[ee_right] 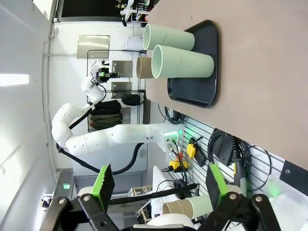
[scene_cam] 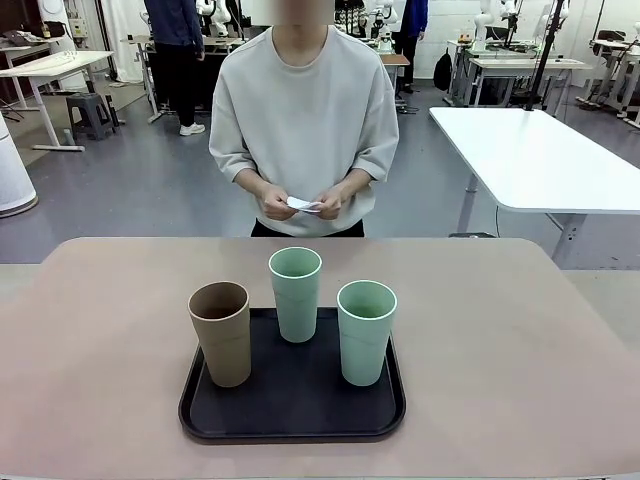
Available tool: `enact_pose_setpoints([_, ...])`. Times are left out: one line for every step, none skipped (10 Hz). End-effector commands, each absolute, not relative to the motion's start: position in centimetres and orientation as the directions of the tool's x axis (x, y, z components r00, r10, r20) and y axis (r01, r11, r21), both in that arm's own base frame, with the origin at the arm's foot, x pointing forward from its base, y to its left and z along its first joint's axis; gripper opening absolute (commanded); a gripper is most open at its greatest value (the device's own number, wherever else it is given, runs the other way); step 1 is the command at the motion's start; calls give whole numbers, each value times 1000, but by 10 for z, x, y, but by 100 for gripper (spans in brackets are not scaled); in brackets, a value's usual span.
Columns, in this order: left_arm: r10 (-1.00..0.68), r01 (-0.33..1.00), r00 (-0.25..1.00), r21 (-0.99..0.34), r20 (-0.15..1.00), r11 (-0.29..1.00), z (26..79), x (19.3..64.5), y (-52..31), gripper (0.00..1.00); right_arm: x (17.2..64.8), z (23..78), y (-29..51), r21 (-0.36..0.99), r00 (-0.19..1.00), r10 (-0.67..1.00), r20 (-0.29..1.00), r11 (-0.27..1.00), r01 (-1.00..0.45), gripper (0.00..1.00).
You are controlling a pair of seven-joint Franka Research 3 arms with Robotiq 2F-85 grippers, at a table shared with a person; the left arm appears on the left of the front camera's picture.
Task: Place coasters on the table and set cups on them.
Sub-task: Pick up one Reusable plastic cup and place it on a coaster set by the human.
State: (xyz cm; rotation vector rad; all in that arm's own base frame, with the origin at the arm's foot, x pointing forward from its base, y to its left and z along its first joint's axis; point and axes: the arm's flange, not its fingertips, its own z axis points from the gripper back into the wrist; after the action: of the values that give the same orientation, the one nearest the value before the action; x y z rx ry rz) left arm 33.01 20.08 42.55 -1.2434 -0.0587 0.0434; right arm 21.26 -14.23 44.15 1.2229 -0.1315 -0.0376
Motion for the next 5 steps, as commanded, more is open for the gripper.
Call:
enact_pose_setpoints([65, 0, 998, -952, 21, 308, 427, 329, 202, 100, 213, 441, -142, 940, 992, -100, 77, 338, -39, 100])
enact_pose_setpoints([65, 0, 998, -952, 21, 308, 427, 329, 202, 100, 213, 441, -142, 940, 992, -100, 77, 338, -39, 100])
enact_pose_setpoints([65, 0, 998, -952, 21, 308, 427, 329, 202, 100, 213, 441, -142, 940, 992, -100, 77, 338, -39, 100])
enact_pose_setpoints([65, 0, 998, -952, 21, 308, 427, 329, 202, 100, 213, 441, -142, 940, 992, -100, 77, 338, -39, 100])
enact_pose_setpoints([65, 0, 998, -952, 21, 308, 427, 329, 202, 100, 213, 441, -142, 940, 992, -100, 77, 338, -39, 100])
